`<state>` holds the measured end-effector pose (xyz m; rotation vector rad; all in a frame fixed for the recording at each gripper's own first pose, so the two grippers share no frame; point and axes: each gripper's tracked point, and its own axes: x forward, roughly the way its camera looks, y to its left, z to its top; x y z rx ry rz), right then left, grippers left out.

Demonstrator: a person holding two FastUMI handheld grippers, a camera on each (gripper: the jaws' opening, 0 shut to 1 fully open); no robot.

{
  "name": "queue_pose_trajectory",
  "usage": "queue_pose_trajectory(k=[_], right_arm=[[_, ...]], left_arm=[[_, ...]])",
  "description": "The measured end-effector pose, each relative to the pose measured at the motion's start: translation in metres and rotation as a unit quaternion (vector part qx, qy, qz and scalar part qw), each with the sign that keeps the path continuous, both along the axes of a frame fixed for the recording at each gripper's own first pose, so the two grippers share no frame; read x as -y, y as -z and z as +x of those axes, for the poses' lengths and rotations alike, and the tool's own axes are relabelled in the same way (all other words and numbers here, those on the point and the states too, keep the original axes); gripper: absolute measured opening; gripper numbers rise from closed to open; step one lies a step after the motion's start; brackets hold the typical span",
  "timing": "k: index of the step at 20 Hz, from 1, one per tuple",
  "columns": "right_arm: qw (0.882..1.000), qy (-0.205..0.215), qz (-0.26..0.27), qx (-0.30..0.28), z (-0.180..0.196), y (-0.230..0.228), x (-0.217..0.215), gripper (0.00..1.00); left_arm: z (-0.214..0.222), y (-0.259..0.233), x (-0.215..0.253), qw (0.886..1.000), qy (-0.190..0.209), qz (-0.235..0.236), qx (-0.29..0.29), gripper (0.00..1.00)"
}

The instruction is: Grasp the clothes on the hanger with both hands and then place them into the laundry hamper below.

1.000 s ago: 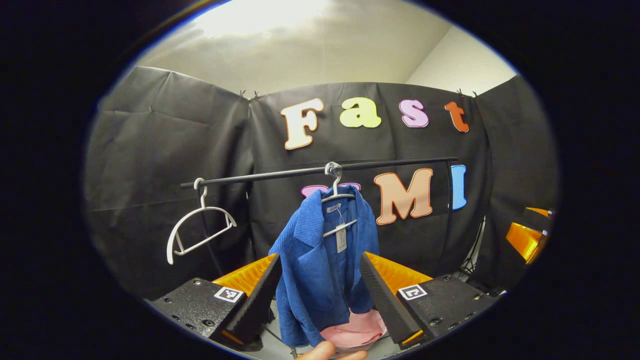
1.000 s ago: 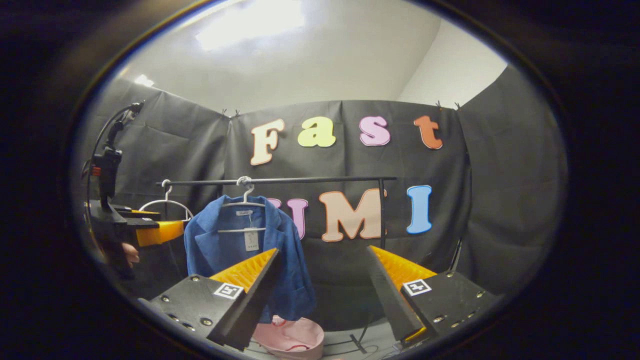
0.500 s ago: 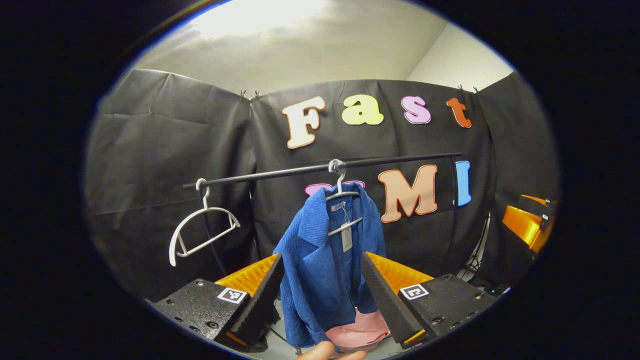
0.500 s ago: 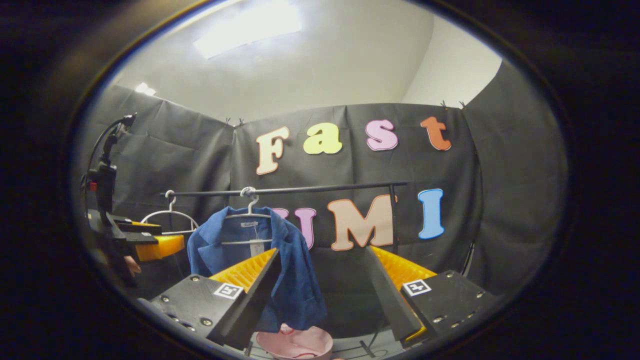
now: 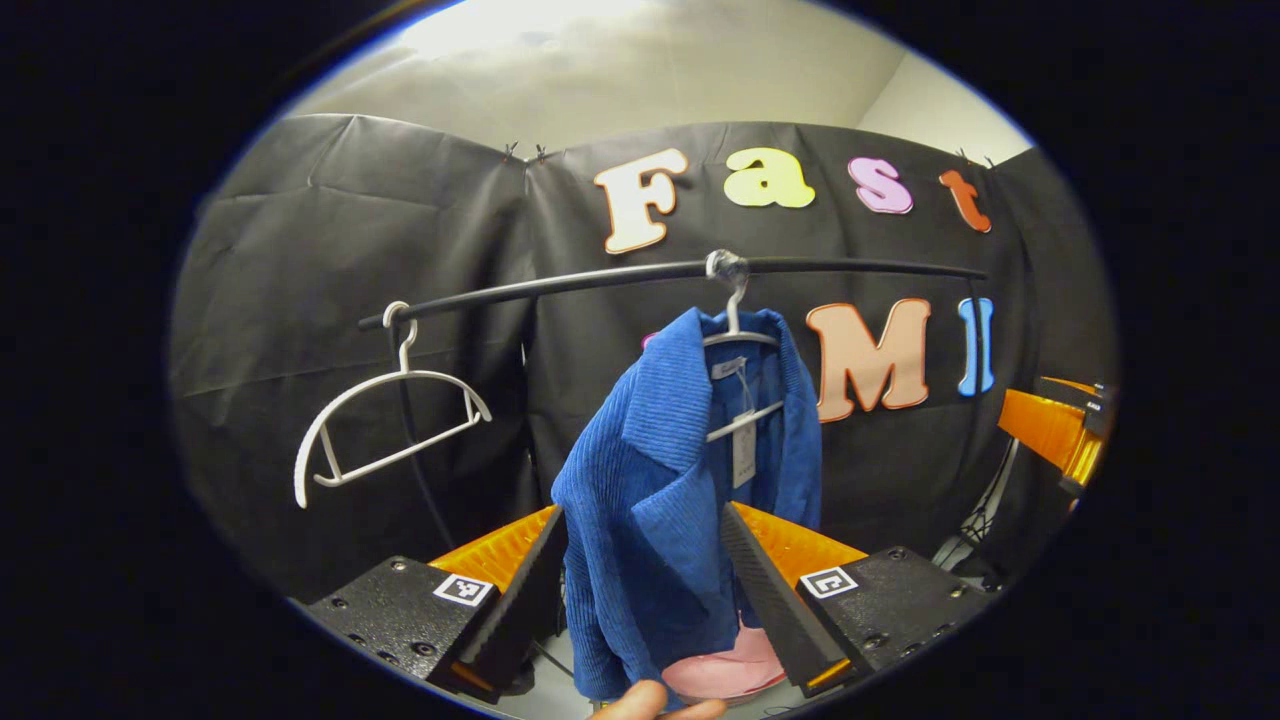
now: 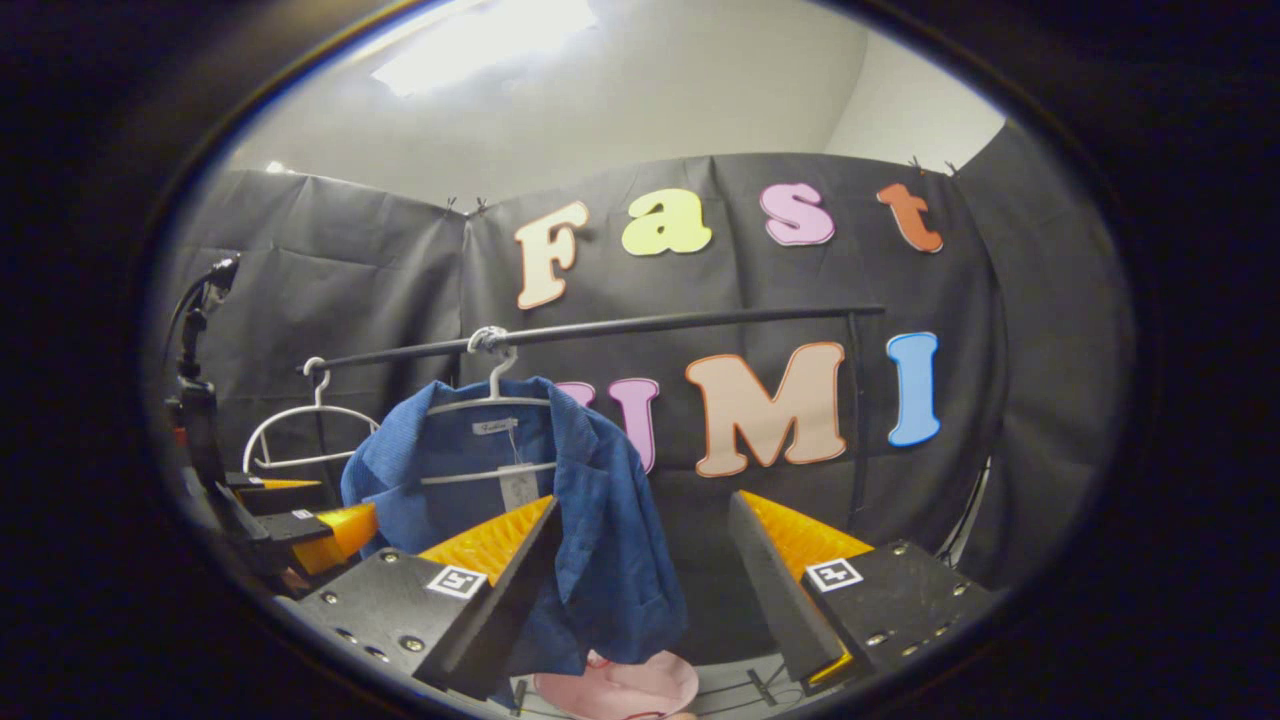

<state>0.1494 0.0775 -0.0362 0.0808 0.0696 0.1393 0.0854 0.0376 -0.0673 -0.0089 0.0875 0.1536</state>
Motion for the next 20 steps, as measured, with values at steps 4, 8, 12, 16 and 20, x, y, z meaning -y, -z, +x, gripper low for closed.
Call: queue_pose_trajectory(k=[4,8,12,16,20], right_arm=[[1.0,-0.016,0.008,-0.026,0.038,0.026,-0.023,1.0],[0.999,-0.024,0.007,-0.04,0.072,0.05,-0.044,1.0],[0.998,-0.036,-0.002,-0.054,0.106,0.071,-0.068,1.0],[0.997,-0.036,0.002,-0.064,0.145,0.084,-0.085,1.0],[0.997,-0.021,0.017,-0.073,0.183,0.094,-0.087,1.0]], left_arm=[[0.024,0.015,0.0,1.0,-0.011,0.0,-0.006,1.0],[0.048,0.022,-0.009,0.999,-0.048,0.023,0.004,0.99],[0.071,0.028,-0.017,0.997,-0.071,0.02,0.007,1.0],[0.091,0.032,-0.026,0.997,-0.08,0.015,0.003,1.0],[0.106,0.031,-0.039,0.997,-0.077,-0.001,0.008,0.97]])
